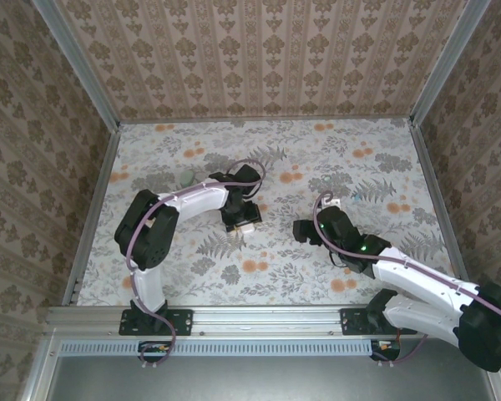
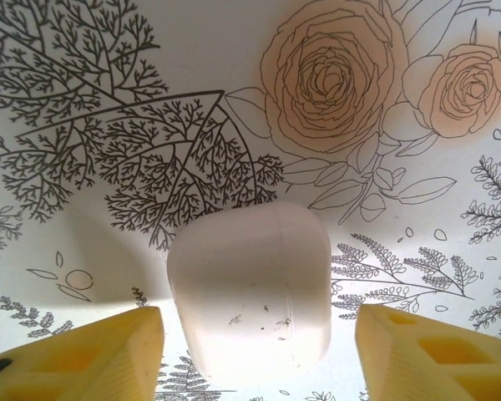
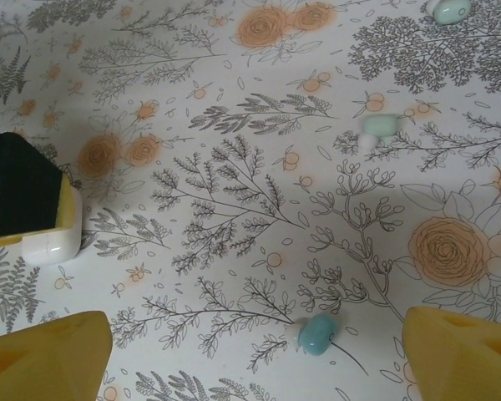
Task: Insert wireless bluetooth earbuds into charging case
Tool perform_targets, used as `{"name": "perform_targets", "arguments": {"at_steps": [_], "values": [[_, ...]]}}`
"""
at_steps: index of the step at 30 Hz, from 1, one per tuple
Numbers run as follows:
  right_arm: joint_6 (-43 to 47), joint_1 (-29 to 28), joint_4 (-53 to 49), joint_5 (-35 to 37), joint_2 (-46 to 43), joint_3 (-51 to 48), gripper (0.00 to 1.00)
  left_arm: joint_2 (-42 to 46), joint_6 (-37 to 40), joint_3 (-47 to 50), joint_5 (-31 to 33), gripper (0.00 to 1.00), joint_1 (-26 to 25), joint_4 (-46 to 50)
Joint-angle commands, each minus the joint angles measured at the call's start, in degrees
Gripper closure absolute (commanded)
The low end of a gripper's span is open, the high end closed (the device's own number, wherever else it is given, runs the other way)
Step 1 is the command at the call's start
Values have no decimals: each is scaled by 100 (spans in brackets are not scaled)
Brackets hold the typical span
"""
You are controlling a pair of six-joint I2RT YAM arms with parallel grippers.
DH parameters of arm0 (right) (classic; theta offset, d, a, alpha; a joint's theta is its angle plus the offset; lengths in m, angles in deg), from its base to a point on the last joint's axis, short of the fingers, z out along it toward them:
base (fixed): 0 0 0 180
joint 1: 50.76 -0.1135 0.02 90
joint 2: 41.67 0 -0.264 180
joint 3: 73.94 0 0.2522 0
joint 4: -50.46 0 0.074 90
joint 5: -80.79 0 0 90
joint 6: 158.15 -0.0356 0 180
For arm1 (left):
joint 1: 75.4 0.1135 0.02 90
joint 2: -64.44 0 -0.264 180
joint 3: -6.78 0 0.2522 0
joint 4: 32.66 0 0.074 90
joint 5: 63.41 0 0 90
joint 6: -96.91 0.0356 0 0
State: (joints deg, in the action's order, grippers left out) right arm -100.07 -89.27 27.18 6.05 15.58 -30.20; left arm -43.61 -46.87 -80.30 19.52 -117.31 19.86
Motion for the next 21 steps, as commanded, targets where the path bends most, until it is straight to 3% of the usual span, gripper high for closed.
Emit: {"name": "perform_targets", "arguments": {"at_steps": [1, 6, 11, 21], "values": [[28, 27, 55, -274, 95, 70, 8, 314, 57, -86, 49, 30, 72, 145], [150, 36, 185, -978, 816, 507, 10, 1318, -66, 461, 641, 25, 462, 123], [319, -64, 100, -1694, 2010, 1392, 16, 2535, 26, 1319, 852, 25, 1300, -57], [1025, -790, -731, -1222, 4216, 3460, 20, 4494, 841, 2575, 644, 25, 2996, -411]]}}
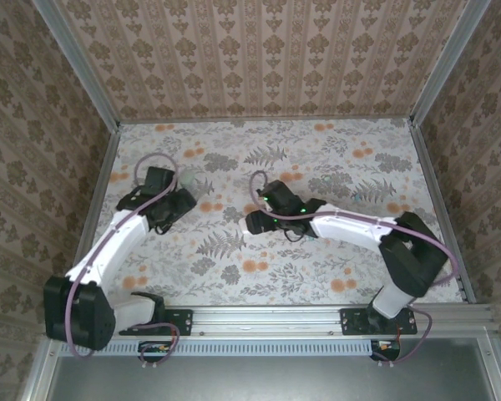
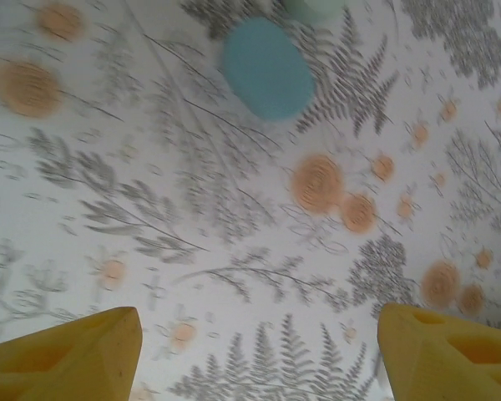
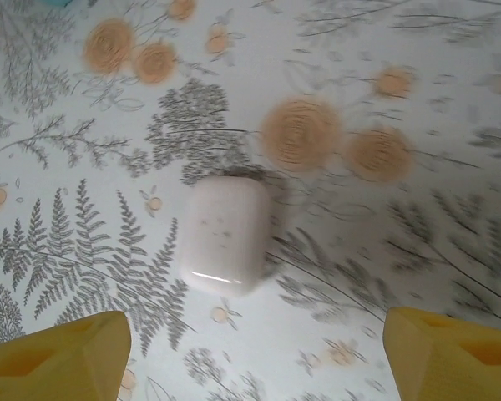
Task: Insert wireless bluetooth earbuds into charging case
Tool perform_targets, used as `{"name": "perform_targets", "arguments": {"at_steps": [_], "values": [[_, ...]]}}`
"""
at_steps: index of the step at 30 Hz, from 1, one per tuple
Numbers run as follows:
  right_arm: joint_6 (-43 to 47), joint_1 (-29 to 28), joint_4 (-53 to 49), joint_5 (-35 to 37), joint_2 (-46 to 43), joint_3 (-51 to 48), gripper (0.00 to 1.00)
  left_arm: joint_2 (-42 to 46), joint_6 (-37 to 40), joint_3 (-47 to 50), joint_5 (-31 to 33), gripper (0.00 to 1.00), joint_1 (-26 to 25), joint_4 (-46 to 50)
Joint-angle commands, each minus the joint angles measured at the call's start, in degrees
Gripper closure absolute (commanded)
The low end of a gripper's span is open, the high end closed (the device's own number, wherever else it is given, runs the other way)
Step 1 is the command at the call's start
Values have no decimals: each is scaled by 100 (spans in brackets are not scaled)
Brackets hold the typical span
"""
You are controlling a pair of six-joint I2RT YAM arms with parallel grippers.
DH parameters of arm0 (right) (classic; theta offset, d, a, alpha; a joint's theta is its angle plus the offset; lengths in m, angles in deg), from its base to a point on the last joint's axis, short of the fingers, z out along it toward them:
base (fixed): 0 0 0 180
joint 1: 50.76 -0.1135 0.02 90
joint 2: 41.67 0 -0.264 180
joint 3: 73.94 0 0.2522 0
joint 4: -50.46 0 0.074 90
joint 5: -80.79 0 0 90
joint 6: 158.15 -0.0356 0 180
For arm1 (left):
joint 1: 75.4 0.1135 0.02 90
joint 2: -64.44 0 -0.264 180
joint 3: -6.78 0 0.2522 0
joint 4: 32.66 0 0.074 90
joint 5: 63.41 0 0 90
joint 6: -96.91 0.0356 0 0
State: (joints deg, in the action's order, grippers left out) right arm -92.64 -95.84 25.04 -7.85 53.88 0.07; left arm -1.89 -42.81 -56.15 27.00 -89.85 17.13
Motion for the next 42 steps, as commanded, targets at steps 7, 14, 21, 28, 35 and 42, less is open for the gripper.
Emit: {"name": "perform_targets", "arguments": {"at_steps": [7, 14, 21, 28, 35, 42], "values": [[392, -323, -1102, 505, 1214, 1219, 20, 676, 703, 442, -409, 25, 761, -162], [498, -528, -1531, 687, 1811, 1783, 24, 647, 760, 483, -582, 25, 929, -228], [567, -530, -1656, 798, 2147, 2049, 30, 684, 797, 468, -612, 25, 974, -203], [688, -533, -1761, 936, 2343, 2150, 43, 722, 771, 466, -648, 25, 978, -209], [1502, -528, -900, 811, 1652, 1459, 53, 717, 835, 432, -755, 25, 978, -278], [3951, -529, 1522, -151, -319, -328, 54, 826, 1201, 316, -1058, 25, 978, -476]]}}
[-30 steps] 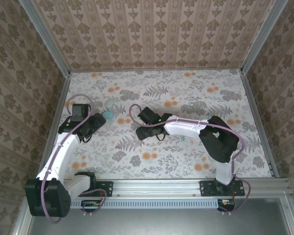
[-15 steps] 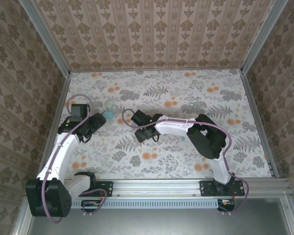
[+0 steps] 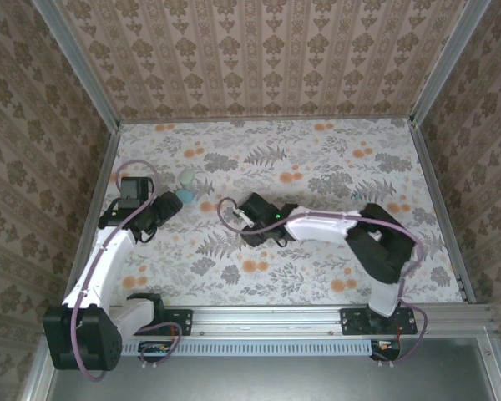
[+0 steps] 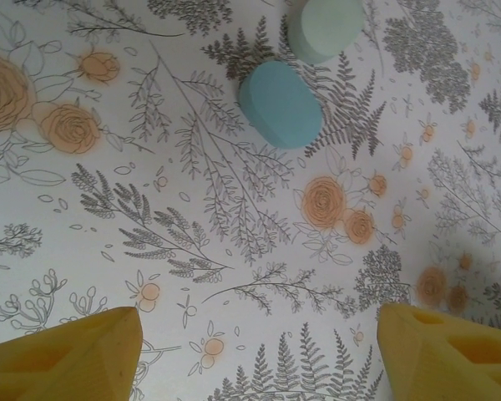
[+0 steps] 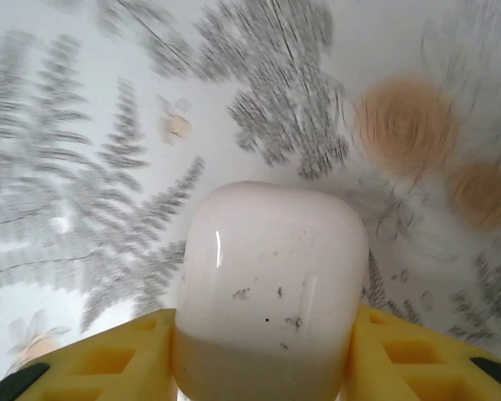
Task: Insert wireless bluetooth earbuds into charging case
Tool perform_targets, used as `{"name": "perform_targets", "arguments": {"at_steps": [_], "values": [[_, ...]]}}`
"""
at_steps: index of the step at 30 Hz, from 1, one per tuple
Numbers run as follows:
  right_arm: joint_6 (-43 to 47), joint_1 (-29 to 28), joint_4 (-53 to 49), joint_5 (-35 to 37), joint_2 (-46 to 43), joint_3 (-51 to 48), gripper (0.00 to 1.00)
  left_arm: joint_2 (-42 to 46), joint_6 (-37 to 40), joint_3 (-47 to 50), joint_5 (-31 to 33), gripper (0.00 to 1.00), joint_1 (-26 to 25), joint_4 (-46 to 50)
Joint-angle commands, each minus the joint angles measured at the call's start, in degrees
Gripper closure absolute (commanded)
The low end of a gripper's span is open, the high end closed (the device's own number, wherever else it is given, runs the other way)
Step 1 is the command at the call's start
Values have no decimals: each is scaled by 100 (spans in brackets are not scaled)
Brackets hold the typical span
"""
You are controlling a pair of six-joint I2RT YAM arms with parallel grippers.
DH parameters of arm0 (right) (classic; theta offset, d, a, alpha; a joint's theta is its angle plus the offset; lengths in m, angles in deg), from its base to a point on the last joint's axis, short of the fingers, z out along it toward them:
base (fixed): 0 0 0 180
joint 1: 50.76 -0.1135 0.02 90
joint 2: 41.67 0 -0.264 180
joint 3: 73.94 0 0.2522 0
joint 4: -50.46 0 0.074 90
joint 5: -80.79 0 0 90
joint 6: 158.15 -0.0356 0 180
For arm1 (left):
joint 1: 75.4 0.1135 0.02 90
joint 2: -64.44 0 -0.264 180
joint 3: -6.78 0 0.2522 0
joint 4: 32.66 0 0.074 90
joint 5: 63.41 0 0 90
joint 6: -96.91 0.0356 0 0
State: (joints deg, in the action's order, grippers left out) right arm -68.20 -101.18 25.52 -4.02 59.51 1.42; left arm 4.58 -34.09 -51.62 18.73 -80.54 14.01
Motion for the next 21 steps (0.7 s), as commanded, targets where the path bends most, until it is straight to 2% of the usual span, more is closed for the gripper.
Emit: {"name": "perform_targets", "arguments": {"at_steps": [1, 4, 9, 15, 21], "values": [[2011, 5, 1773, -712, -1189, -720, 54, 214, 392, -142, -292, 25, 44, -222], [3053, 5, 2184, -1039, -1765, -1098, 54, 345, 559, -124, -539, 26, 40, -466], [3732, -9, 2109, -1232, -2381, -1080, 55, 565, 678, 15, -1253, 28, 16, -1171], [4040, -53, 2258, -1176, -2805, -1153, 55, 737, 952, 61, -2041, 30, -83, -1795], [4145, -83, 2066, -996, -2809, -1028, 54, 715, 1066, 30, -2357, 30, -229, -1998]]}}
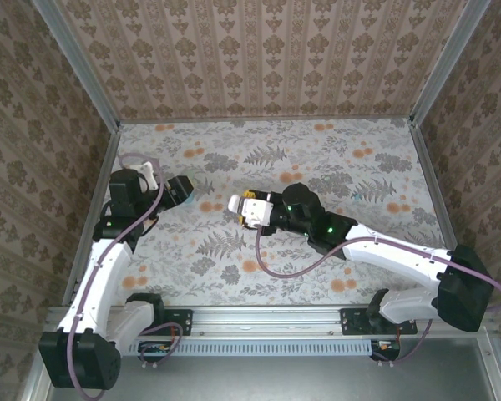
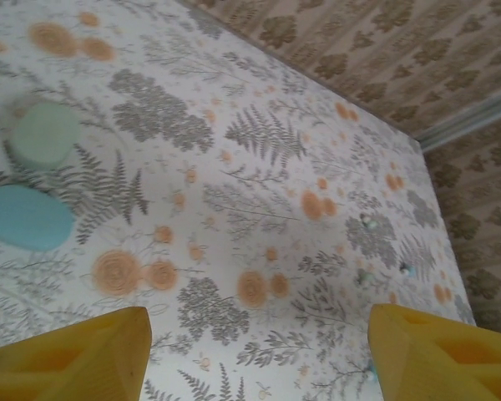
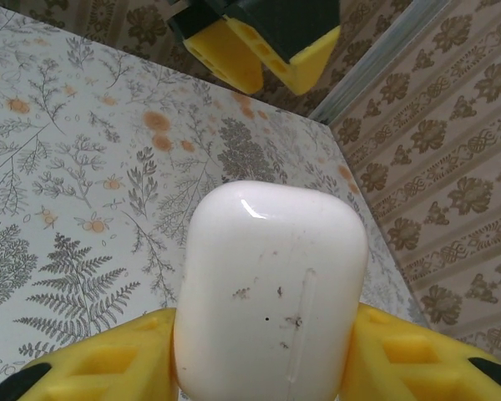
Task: Insert wireless bluetooth earbuds into charging case
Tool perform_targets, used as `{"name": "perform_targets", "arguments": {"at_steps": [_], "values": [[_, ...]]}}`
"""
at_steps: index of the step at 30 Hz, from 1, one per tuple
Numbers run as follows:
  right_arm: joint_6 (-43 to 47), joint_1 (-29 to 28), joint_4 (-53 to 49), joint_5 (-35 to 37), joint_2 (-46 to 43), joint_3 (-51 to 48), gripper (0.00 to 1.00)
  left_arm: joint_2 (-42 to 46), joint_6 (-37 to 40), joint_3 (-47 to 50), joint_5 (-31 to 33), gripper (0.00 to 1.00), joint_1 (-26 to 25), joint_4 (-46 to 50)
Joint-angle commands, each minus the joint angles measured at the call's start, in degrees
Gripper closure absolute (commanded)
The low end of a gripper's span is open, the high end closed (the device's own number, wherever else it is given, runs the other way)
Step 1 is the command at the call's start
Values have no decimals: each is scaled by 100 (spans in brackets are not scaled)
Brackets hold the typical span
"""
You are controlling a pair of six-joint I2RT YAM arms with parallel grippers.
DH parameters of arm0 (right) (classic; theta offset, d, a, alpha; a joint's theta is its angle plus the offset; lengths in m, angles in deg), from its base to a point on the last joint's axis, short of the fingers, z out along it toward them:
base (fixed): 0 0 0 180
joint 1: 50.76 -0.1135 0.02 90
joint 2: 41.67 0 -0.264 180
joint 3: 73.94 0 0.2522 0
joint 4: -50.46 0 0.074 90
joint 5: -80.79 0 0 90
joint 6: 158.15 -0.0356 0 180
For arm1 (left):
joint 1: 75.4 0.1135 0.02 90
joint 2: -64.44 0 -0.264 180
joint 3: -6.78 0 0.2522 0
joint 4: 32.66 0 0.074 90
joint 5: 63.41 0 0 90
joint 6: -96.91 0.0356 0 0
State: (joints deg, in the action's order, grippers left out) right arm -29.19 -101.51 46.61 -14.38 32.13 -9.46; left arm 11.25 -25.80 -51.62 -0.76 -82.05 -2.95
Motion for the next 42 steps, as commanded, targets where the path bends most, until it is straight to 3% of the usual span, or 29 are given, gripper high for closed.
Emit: {"name": "perform_targets", "arguments": {"at_steps": [1, 8, 15, 25, 30, 38, 42], "values": [[244, -58, -56, 63, -49, 56, 54, 39, 247, 18, -435, 30, -99, -311], [58, -57, -79, 127, 64, 78, 54, -92, 331, -87, -874, 30, -314, -533], [23, -51, -68, 354, 130, 65, 54, -351, 552, -295, -2346, 24, -864, -698], [-156, -54, 91, 473, 161, 52, 53, -460, 826, -347, -2890, 22, -1505, -573], [-200, -58, 117, 462, 165, 43, 53, -704, 888, -523, -2933, 28, -1745, -515], [-275, -52, 181, 380, 108, -3, 53, -932, 958, -656, -2723, 49, -1901, -447], [-277, -58, 215, 383, 125, -6, 53, -1057, 1062, -762, -2749, 53, -1901, -309]]}}
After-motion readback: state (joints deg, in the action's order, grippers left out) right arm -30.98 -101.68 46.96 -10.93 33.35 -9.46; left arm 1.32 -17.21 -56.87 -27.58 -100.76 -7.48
